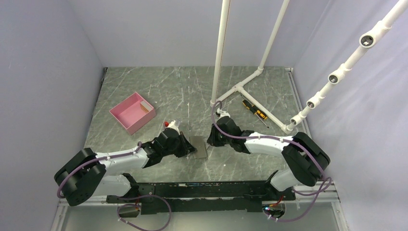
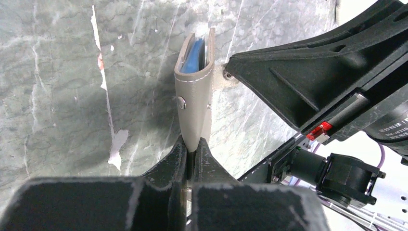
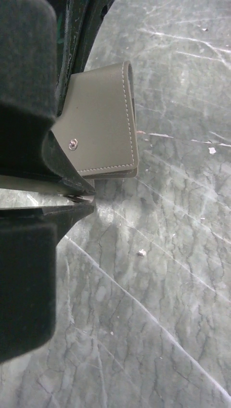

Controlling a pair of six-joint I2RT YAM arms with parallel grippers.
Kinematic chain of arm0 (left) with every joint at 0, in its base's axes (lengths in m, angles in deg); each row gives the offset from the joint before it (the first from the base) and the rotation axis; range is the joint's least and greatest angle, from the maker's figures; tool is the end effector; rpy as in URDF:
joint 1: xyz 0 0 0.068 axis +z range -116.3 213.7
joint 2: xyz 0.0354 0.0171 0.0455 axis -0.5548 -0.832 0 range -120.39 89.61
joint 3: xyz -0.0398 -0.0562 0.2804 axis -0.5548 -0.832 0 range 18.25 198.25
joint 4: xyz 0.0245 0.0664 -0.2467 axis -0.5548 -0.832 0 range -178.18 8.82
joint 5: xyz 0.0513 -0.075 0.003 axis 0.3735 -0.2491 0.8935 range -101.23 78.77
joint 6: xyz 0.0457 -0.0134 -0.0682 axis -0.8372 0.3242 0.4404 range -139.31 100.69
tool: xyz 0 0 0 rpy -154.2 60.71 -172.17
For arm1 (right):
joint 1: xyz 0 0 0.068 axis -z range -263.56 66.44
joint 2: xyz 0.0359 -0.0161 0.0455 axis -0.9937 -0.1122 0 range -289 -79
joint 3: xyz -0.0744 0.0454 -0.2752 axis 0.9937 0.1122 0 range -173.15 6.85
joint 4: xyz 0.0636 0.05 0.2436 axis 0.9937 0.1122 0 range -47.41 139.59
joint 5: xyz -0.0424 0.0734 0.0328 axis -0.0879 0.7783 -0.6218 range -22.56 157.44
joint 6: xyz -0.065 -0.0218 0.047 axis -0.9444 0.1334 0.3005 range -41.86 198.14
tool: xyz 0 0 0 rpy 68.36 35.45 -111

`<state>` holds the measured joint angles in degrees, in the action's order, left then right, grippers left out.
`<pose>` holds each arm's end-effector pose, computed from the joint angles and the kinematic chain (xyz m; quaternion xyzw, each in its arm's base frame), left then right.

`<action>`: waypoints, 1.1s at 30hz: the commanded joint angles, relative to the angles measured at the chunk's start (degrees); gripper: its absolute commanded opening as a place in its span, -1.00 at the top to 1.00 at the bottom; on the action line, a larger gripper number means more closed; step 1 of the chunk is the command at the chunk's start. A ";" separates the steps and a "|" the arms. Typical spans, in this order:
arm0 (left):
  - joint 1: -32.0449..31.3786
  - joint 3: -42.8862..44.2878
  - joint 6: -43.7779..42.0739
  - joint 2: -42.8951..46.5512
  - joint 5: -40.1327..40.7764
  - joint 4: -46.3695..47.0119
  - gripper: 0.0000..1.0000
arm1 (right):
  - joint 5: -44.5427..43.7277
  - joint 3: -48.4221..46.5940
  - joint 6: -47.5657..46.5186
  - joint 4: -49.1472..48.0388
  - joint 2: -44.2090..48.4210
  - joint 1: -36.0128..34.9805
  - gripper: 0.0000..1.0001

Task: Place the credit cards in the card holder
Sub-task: Open the card holder at the center of the board.

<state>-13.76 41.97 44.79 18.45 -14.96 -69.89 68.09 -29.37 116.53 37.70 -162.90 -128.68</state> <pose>0.1683 -0.1904 0.1564 -0.1144 0.8839 -0.3905 0.2305 0.2137 0.2158 0.1557 -0.0560 0.9146 0.2705 0.2952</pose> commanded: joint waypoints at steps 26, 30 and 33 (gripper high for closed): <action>0.09 6.25 -1.06 6.27 4.95 -14.70 -0.89 | 9.99 -4.95 -1.86 6.74 14.09 0.91 1.00; 0.01 7.85 -2.03 4.73 3.52 -13.61 -0.87 | 10.34 -4.62 -1.48 6.43 14.45 0.91 1.00; 0.06 10.66 -3.85 1.10 2.89 -14.32 -0.87 | 10.51 -4.65 -1.43 6.79 14.97 0.83 1.00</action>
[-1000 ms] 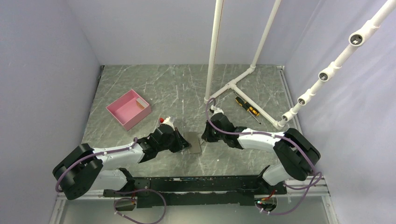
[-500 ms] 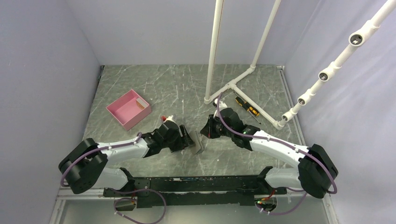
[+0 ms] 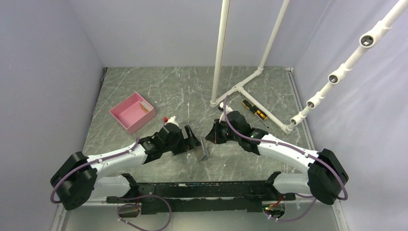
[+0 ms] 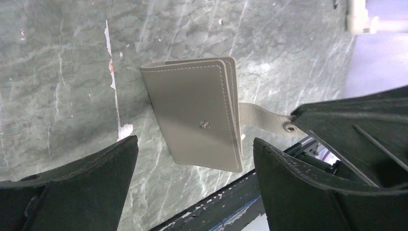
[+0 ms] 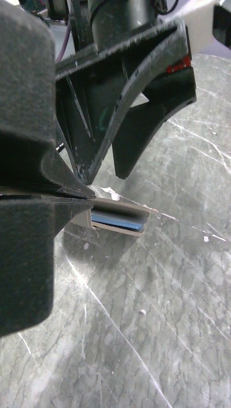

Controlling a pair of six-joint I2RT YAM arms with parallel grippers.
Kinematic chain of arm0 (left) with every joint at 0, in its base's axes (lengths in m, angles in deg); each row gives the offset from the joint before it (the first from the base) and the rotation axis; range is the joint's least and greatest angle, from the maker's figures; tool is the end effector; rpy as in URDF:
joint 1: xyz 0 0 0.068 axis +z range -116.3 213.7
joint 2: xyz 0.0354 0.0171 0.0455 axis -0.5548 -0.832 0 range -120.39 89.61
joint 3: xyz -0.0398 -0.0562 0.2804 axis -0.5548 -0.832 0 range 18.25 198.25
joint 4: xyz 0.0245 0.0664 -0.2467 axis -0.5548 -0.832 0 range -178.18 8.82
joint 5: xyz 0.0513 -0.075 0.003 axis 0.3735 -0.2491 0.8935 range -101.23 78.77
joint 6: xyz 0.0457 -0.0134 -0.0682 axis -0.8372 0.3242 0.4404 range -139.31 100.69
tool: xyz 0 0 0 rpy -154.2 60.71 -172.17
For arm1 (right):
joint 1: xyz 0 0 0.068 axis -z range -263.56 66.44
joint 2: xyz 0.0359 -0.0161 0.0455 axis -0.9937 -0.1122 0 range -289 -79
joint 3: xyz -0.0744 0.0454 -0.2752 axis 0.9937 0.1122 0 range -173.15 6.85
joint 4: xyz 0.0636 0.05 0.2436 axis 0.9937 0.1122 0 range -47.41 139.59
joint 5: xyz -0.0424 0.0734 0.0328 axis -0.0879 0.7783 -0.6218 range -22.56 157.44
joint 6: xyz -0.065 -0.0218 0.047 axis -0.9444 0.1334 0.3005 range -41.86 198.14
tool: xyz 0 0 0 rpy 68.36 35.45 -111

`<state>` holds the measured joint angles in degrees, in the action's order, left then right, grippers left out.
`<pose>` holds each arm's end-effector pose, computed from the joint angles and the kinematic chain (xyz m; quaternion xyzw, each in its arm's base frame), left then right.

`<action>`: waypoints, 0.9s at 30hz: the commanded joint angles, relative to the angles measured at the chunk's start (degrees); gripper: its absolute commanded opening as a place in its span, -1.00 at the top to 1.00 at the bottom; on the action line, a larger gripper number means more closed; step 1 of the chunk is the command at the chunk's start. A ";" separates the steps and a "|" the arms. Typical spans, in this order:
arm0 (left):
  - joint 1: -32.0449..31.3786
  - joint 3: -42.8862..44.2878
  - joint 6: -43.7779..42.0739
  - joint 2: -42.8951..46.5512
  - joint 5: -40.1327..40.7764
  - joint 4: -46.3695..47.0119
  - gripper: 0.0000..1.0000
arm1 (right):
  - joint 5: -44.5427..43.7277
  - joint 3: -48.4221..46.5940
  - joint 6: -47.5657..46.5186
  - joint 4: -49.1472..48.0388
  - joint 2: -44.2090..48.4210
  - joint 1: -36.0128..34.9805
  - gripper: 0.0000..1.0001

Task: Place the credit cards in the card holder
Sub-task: Open the card holder at the center of the board.

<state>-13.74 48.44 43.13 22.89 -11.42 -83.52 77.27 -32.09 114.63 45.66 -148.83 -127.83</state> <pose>0.1701 -0.1856 0.1845 -0.1170 0.8945 -0.3541 0.2466 0.1924 0.2048 0.2237 -0.0998 0.8748 0.3608 0.3075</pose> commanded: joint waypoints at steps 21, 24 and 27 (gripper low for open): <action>-0.81 0.80 -1.48 -3.58 3.95 -4.58 0.23 | -5.58 -0.69 -1.27 4.50 4.50 0.67 1.00; -0.78 -0.46 -1.10 -2.83 3.76 -3.77 0.24 | -7.01 -0.23 -1.88 6.25 4.11 1.96 1.00; -0.75 -1.23 -0.92 -2.02 3.77 -3.75 0.31 | -8.56 0.26 -2.86 7.76 3.02 3.36 1.00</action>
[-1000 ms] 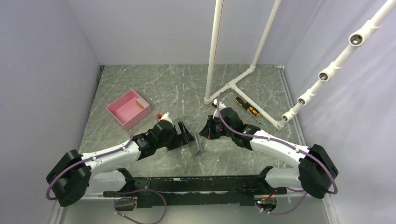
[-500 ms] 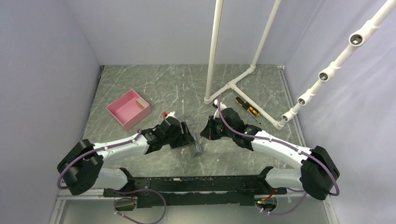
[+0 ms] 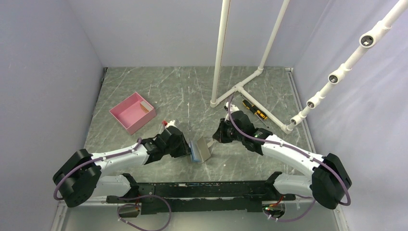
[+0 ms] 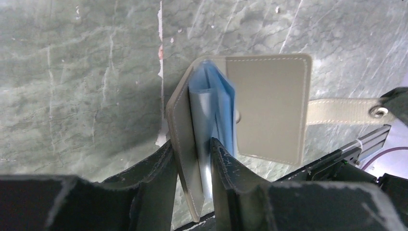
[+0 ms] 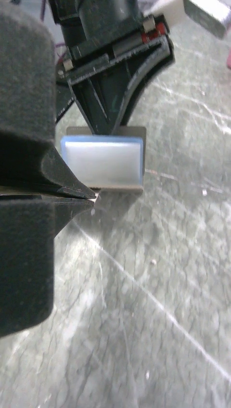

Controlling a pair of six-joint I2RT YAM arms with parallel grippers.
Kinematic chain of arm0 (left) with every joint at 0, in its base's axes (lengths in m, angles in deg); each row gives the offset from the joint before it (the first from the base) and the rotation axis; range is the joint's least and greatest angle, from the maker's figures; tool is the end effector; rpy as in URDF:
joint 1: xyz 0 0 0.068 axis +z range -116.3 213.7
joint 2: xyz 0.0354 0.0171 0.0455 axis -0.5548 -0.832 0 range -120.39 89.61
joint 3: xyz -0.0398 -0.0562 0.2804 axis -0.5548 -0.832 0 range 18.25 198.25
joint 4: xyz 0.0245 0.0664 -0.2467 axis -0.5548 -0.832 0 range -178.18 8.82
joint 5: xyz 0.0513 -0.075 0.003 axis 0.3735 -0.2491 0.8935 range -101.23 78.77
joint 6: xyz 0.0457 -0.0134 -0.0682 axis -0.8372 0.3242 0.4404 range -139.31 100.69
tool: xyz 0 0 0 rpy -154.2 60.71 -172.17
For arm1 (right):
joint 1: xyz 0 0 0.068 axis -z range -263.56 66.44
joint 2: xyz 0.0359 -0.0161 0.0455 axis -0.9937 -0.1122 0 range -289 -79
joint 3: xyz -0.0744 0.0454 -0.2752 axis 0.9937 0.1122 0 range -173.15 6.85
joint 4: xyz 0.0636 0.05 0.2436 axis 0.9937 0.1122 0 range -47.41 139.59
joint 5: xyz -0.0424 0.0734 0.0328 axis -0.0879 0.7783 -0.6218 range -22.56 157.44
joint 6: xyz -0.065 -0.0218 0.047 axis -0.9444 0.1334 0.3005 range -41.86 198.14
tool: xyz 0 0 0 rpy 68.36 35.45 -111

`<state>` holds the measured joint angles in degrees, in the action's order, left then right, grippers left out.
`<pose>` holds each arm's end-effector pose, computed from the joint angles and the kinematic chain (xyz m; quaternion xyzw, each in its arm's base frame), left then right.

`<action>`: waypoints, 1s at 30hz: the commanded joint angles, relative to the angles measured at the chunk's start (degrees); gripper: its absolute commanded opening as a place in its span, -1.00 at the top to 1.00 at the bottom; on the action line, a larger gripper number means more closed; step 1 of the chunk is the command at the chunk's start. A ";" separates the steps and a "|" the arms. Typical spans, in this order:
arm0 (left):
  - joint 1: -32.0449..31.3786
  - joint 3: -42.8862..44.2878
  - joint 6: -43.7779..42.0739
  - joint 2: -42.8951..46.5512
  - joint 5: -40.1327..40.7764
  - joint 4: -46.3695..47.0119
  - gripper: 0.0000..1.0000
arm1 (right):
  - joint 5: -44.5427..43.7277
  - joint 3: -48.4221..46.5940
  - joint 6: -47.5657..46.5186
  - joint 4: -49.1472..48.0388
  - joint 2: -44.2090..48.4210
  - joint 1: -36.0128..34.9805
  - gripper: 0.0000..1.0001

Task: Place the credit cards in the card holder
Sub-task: Open the card holder at the center of the board.

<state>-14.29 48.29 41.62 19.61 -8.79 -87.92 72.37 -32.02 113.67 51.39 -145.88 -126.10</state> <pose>0.1676 -0.1814 0.1623 -0.1125 0.9224 -0.2886 0.2305 0.1926 0.1851 0.2240 -0.0738 0.8905 0.3116 0.3232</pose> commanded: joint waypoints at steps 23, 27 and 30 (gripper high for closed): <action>-0.32 10.13 -2.39 -4.24 -3.24 0.89 1.00 | -13.08 -5.02 -13.37 3.63 2.13 -12.14 -0.64; -0.30 11.10 -1.90 -5.94 -4.15 1.58 1.00 | -16.17 -5.20 -11.74 3.72 -0.15 -14.16 -0.69; -0.35 11.35 -1.96 -6.46 -4.24 1.29 1.00 | -18.82 -5.00 -10.10 3.75 -2.16 -14.14 -0.62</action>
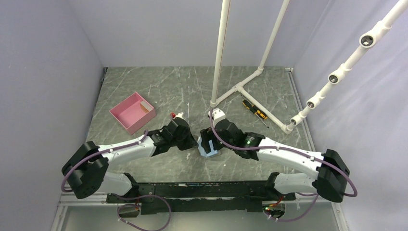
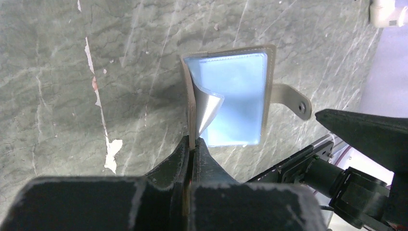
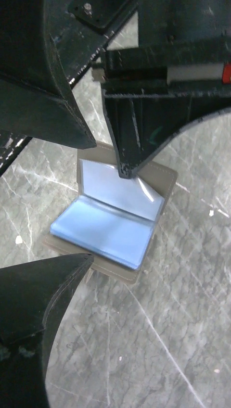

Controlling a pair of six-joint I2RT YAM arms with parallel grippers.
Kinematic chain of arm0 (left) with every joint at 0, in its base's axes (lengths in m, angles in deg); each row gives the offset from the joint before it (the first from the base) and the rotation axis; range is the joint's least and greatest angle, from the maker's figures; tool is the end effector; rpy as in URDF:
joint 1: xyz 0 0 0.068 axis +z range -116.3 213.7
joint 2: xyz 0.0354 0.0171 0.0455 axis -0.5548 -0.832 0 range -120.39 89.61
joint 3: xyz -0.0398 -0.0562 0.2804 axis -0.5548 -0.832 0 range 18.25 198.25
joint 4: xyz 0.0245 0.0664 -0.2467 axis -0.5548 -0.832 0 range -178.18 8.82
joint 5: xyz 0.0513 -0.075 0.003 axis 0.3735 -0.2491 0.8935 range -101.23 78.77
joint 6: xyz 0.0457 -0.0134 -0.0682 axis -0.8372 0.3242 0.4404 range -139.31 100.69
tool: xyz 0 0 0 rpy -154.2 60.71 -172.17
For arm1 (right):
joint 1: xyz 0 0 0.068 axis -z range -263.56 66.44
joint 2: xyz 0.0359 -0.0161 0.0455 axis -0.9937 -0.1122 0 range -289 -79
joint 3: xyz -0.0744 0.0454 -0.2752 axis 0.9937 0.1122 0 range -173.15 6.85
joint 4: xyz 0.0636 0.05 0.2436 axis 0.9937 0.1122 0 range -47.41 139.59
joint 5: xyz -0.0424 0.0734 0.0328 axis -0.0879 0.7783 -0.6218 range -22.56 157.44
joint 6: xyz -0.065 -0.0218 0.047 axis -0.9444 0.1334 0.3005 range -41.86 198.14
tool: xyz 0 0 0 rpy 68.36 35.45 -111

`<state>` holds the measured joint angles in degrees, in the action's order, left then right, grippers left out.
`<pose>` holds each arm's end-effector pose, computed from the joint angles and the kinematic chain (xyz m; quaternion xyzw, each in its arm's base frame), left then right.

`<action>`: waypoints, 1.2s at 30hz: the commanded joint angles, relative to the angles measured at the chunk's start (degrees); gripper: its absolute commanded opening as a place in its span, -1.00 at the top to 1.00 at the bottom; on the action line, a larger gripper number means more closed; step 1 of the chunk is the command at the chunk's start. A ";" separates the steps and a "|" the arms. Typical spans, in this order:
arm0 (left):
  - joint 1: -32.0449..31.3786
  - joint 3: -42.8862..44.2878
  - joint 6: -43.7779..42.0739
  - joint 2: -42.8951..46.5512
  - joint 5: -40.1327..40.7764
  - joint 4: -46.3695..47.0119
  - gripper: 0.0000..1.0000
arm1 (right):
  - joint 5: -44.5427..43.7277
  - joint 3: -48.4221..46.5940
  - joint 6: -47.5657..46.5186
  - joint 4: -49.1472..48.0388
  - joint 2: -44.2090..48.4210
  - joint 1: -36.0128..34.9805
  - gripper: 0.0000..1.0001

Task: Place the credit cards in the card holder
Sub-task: Open the card holder at the center of the board.

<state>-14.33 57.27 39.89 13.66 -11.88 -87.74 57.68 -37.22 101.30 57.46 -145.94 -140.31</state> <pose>0.1907 -0.2132 0.1885 -0.0872 0.9146 -0.3209 0.2300 0.1582 0.2187 0.2445 -0.2226 0.8672 0.2233 0.3854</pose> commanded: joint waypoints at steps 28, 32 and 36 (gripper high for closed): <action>1.12 -5.94 -6.51 1.24 5.99 -13.11 0.38 | -8.01 6.48 7.97 -9.70 -19.46 0.33 -0.14; 1.10 -2.61 -8.48 -2.41 6.19 -16.33 0.19 | -7.72 5.90 7.63 -8.99 -18.33 0.33 -0.15; 1.12 -0.14 -10.45 0.23 6.23 -19.24 -0.08 | -6.91 5.28 6.88 -8.32 -16.67 0.33 -0.17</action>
<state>-13.26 54.67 33.01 12.13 -7.74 -100.27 49.97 -31.95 108.77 47.45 -164.93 -140.22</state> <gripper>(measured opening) 0.500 0.579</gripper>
